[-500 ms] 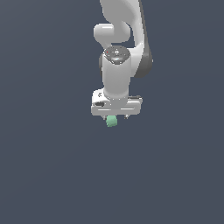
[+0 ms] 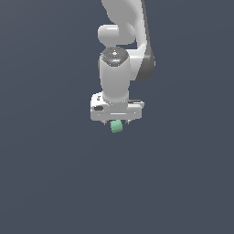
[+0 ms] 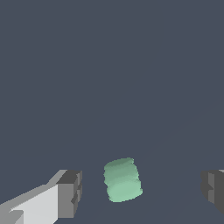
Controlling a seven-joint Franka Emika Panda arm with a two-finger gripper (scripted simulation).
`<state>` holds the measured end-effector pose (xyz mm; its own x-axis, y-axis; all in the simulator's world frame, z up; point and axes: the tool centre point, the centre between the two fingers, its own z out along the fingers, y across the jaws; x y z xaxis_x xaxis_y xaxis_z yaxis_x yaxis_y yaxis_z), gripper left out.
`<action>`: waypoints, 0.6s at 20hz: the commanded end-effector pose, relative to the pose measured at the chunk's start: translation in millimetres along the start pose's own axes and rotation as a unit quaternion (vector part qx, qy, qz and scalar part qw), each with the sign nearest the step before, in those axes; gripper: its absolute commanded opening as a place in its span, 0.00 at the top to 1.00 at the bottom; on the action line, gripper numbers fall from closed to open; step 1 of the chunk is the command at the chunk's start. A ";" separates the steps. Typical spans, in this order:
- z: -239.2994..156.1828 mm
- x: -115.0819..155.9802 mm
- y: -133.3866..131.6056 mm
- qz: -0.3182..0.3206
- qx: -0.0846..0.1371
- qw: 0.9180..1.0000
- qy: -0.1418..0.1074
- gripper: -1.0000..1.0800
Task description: Pick up the object and move it to a goal position.
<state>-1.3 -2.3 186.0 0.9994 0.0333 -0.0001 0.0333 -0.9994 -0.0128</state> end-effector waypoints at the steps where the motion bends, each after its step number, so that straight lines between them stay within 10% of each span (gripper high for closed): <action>1: -1.1 -0.1 5.7 0.001 0.000 1.000 0.000 0.04; 12: 14.6 -10.3 5.0 -0.018 -0.001 1.000 0.000 0.04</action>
<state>-8.4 -7.5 176.0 0.9983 0.0587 0.0005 0.0587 -0.9982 -0.0107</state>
